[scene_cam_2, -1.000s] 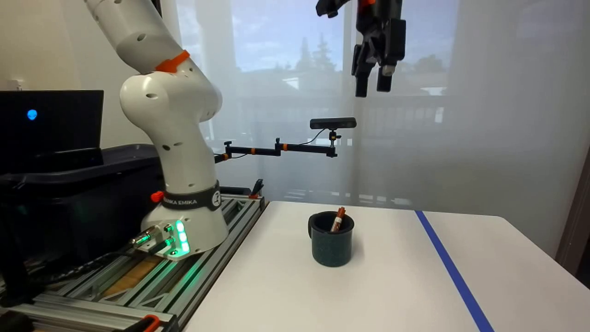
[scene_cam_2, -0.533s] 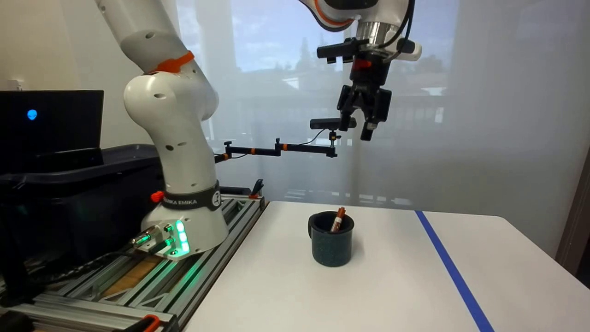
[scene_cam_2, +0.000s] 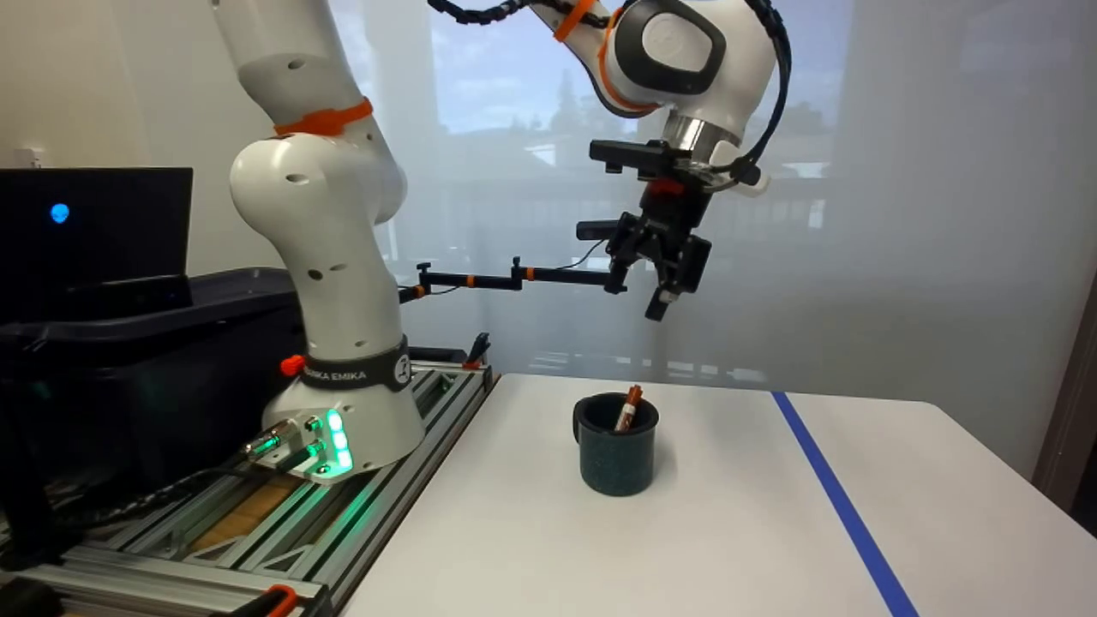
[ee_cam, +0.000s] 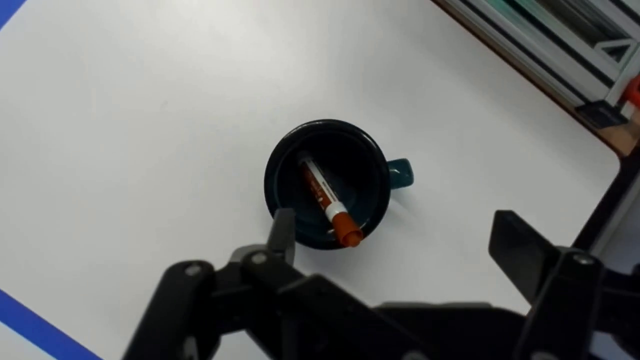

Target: Put the marker on the table

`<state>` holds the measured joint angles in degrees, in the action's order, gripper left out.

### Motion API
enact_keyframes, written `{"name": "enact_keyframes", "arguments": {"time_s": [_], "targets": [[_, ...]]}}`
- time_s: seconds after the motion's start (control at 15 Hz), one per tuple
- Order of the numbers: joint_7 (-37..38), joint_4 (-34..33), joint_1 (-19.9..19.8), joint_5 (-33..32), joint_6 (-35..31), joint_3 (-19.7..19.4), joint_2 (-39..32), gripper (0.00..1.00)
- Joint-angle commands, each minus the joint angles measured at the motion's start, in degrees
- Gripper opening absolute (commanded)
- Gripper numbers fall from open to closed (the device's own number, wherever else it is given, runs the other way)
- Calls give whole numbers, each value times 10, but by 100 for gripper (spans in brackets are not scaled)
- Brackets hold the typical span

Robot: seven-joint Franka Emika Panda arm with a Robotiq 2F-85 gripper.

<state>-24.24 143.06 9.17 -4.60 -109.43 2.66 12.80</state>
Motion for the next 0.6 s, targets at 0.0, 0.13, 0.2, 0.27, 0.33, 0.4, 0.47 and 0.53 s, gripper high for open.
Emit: {"name": "enact_keyframes", "arguments": {"time_s": [0.0,0.13,0.2,0.27,0.33,0.4,0.47,0.53], "targets": [[0,0,-4,-20,-2,9,-9,100],[0,1,-5,-43,-7,13,-22,100],[0,1,-5,-47,-7,13,-26,100],[0,1,-6,-49,-8,13,-26,100],[-7,-1,-3,-47,-18,14,-39,100],[-15,-4,0,-42,-21,15,-51,100],[-21,-7,3,-42,-29,19,-67,100],[-21,-9,4,-45,-35,24,-79,100]]}}
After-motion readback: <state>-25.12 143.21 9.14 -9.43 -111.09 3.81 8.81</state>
